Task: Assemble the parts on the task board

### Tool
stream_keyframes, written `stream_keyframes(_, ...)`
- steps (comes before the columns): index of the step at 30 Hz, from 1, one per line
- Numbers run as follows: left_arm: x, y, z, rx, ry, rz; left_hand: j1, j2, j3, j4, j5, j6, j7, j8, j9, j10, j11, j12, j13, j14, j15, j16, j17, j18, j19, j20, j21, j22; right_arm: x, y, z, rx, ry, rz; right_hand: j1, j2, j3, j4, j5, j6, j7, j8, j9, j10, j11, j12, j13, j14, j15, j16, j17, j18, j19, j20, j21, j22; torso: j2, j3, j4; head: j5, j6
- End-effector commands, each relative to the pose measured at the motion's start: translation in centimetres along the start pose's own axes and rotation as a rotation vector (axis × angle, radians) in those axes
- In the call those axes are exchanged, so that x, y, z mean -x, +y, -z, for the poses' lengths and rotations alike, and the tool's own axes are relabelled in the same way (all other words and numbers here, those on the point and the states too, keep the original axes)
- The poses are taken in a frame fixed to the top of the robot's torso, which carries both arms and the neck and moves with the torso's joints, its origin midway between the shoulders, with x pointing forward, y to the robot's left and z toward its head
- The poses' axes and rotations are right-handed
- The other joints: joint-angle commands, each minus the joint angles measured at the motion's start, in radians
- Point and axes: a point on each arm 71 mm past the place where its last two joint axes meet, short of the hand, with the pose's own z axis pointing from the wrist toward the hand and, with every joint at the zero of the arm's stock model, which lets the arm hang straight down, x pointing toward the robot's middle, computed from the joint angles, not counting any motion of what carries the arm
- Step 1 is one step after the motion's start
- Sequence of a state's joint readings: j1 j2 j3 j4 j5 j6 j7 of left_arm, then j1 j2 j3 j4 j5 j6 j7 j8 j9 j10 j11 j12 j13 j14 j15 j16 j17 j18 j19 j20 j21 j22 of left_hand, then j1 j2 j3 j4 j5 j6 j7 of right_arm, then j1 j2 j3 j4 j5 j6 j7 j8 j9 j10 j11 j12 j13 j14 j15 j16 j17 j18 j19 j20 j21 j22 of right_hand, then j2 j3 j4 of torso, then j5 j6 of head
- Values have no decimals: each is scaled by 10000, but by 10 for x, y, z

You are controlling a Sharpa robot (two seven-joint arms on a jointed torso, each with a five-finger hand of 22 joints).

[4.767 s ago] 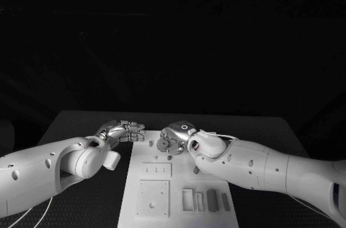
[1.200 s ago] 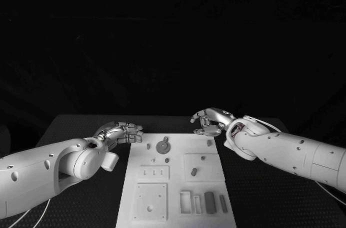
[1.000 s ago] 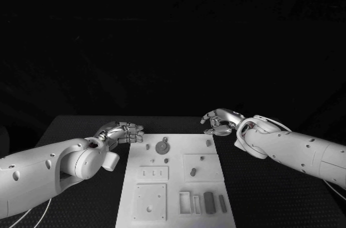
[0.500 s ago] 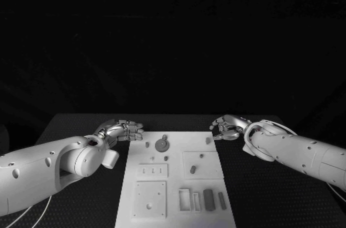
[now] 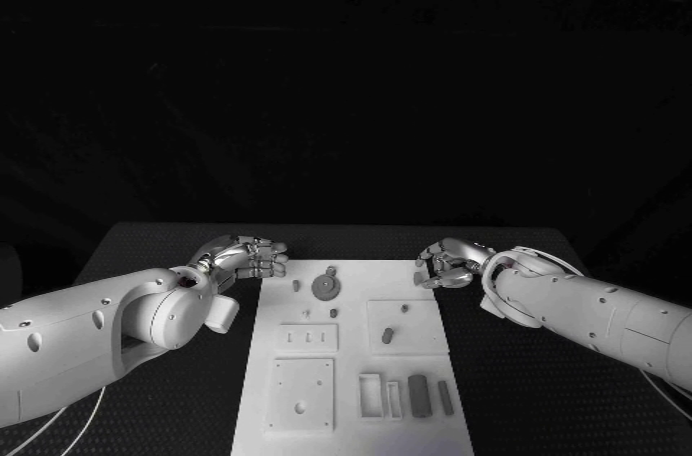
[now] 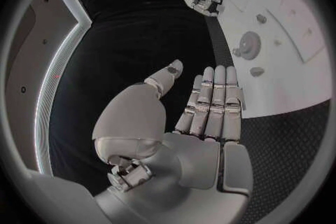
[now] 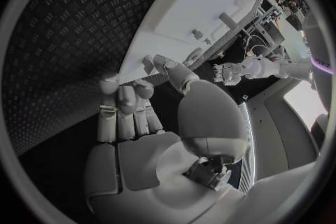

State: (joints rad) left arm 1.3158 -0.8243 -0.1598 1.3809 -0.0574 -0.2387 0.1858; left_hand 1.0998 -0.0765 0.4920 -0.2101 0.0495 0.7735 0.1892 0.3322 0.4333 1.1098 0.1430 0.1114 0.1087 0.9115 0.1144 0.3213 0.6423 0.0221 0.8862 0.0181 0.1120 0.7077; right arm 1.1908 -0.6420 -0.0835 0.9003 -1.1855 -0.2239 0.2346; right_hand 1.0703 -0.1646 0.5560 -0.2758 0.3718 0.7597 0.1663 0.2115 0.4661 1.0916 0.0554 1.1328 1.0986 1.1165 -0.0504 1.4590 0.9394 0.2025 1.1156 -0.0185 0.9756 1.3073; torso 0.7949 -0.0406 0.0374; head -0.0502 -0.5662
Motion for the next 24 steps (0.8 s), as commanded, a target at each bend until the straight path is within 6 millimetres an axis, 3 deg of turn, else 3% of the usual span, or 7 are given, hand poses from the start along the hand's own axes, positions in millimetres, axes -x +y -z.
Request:
stream_keyframes(1,-3,-2,-1,-110,227,42,-64,3,-10,-73,13,6,66,-50,-10,-17,64,-61,-9,13,85,-41,15,-39,49,42,-35,13,-4,1,-1,111,147,-65,-15,-19,-64,-5,34,-26,17,-10,-7,-77,-8,-26,18,-58,-10,-29,0,593,-61,0,-52,189,6,-4,3,-1,-23)
stream_keyframes(8,-3,-1,0,-105,221,41,-65,7,-7,-76,13,6,65,-50,-10,-16,65,-64,-8,13,86,-46,19,-39,49,43,-38,15,-8,3,-2,159,224,-38,38,86,-62,-23,35,131,-46,116,38,-86,-66,23,34,-77,-57,15,15,593,-74,11,-27,202,0,-13,14,-7,-46)
stream_keyframes(9,-3,-1,0,-104,225,41,-65,7,-6,-76,12,5,65,-50,-10,-16,65,-65,-8,13,86,-47,20,-39,48,44,-38,15,-8,3,-2,165,244,-43,92,182,-30,-32,39,431,-76,293,118,-74,-87,38,38,-72,-69,28,19,593,-71,5,-17,207,1,-12,12,-7,-50)
stream_keyframes(14,-3,-1,0,-102,214,40,-67,8,-5,-77,12,6,65,-49,-10,-15,65,-66,-8,13,86,-49,22,-38,49,44,-39,16,-11,4,-3,183,252,-23,129,320,-51,-68,38,908,-138,588,263,-46,-154,80,37,-72,-140,75,25,593,-78,4,33,212,-9,-10,-2,10,-67)
stream_keyframes(24,-3,-1,-1,-101,236,41,-71,12,-3,-76,13,10,62,-46,-9,-11,64,-67,-7,15,86,-53,27,-38,50,45,-41,18,-13,6,-5,200,231,18,118,609,-59,-73,43,1554,-299,949,495,15,-304,108,13,-52,-269,120,6,593,-78,-11,104,205,-12,2,4,11,-67)
